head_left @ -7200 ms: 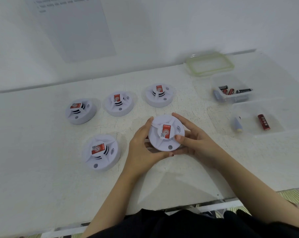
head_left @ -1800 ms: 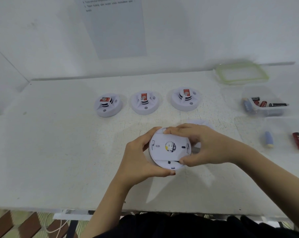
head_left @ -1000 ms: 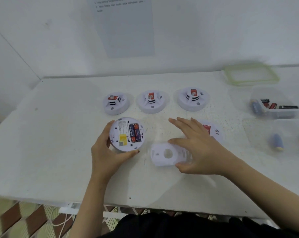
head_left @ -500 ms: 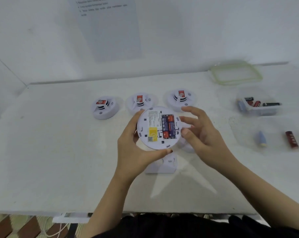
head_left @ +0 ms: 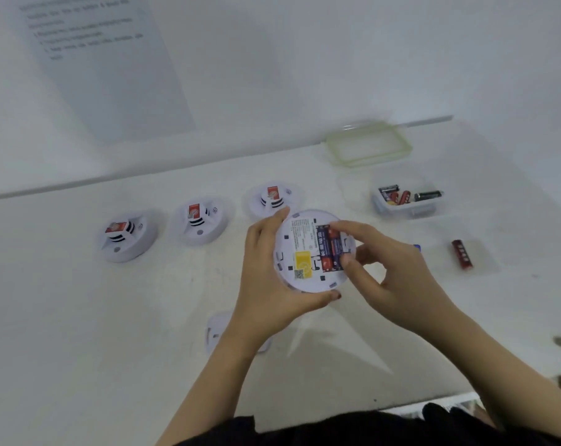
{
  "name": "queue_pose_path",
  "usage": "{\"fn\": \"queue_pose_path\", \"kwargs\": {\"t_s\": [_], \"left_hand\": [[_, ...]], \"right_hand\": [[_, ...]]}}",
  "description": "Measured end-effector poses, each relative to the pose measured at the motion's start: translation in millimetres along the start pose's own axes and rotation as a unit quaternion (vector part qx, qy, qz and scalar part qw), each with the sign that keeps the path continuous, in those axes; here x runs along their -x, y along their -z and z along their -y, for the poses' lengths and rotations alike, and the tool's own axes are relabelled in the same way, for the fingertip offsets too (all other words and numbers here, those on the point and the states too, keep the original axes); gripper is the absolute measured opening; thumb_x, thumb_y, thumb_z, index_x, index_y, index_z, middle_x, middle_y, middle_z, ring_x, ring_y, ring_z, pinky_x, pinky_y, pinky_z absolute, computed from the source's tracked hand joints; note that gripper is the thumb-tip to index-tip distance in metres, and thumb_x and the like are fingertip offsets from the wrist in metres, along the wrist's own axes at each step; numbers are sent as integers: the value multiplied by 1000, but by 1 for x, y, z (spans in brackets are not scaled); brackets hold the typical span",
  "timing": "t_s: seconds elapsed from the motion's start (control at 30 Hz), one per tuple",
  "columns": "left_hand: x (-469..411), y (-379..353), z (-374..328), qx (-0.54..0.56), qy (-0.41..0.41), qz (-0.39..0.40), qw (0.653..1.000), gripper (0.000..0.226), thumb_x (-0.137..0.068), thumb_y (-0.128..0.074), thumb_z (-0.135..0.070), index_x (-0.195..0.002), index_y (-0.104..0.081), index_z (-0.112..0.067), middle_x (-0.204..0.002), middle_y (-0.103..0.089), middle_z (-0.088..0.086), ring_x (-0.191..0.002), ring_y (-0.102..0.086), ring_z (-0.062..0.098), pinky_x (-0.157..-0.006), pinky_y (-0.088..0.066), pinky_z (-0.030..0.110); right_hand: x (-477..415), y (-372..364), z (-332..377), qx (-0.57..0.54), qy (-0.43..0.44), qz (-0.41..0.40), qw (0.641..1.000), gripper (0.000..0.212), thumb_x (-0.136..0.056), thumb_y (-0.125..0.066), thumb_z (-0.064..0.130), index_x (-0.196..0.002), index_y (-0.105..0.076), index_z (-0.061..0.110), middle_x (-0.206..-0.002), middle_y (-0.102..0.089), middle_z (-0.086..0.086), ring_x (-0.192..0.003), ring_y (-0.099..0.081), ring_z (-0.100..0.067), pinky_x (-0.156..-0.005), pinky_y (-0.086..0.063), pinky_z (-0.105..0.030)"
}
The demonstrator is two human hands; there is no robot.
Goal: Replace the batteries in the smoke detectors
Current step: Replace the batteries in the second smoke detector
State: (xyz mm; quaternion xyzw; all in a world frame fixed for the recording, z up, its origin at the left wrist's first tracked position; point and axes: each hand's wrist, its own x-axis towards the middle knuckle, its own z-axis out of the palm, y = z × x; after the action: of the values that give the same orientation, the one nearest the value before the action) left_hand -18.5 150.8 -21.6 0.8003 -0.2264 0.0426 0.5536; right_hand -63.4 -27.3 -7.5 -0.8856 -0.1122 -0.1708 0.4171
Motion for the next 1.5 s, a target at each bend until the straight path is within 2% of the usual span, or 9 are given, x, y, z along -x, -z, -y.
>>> {"fn": "queue_pose_path", "kwargs": {"t_s": [0.13,0.3,0.47,0.73,0.97,1.1,1.2,1.37,1.5], "left_hand": [[-11,-18,-7,-54,-57,9,997,93,-44,-79,-52,-127,-40,-36,-121,-35,-39,-122,-39,3,-100,-30,5],[-21,-40,-11,-79,-66,11,995,100,-43,-83,-50,-131,-46,-17,-121,-47,-6,-120,-35,-11,-98,-27,2],[-27,-60,-18,-90,-77,15,993,99,-47,-79,-53,-131,-48,-12,-120,-46,-6,-120,-34,-11,-98,-29,2],[-35,-90,-27,-97,-93,-9,991,101,-45,-86,-46,-132,-48,-12,-122,-45,-4,-120,-35,-11,-97,-30,3],[-47,-116,-36,-107,-98,-29,989,100,-46,-92,-38,-132,-48,-10,-123,-46,-4,-120,-33,-12,-100,-30,5],[-53,-126,-31,-126,-87,-36,988,99,-47,-90,-37,-131,-48,-7,-124,-47,-3,-120,-30,-13,-100,-26,3],[-56,-129,-27,-123,-61,-45,989,103,-45,-91,-36,-134,-47,-7,-128,-49,4,-120,-30,-13,-99,-25,1],[-57,-134,-30,-77,-42,-57,995,99,-46,-86,-45,-132,-40,-29,-126,-46,-17,-121,-40,-9,-100,-32,5],[-56,-140,-32,-71,-25,-58,995,101,-44,-89,-43,-132,-38,-35,-129,-46,-19,-121,-45,-7,-101,-38,12]], "right_hand": [[-1,17,-10,8,-31,3,999,29,-88,-50,24,-116,-51,32,-90,-69,9,-74,-65,-1,-63,-53,-18],[-4,36,-22,31,-48,-2,998,18,-90,-54,18,-105,-51,29,-80,-68,8,-68,-65,-8,-55,-51,-22],[-4,58,-31,54,-61,22,996,19,-86,-62,17,-99,-51,26,-70,-60,20,-67,-61,4,-56,-47,-11],[-1,91,-40,9,-71,29,997,30,-87,-59,15,-91,-36,33,-97,-67,9,-66,-67,-8,-55,-54,-28],[0,106,-62,106,25,-134,985,13,-82,-64,17,-91,-56,21,-98,-68,8,-88,-60,-13,-73,-51,-30],[5,118,-72,-1,-3,-173,985,20,-81,-68,9,-91,-55,22,-87,-65,10,-84,-61,-4,-76,-45,-10],[13,128,-89,9,-62,-134,989,12,-82,-69,12,-84,-61,20,-84,-65,15,-80,-60,-5,-73,-44,-14],[21,142,-116,120,-104,59,986,13,-79,-71,23,-77,-62,32,-77,-66,19,-80,-55,2,-77,-34,-8],[22,142,-120,149,-60,54,985,18,-85,-60,42,-101,-63,36,-92,-64,24,-81,-55,6,-86,-31,-21]]}}
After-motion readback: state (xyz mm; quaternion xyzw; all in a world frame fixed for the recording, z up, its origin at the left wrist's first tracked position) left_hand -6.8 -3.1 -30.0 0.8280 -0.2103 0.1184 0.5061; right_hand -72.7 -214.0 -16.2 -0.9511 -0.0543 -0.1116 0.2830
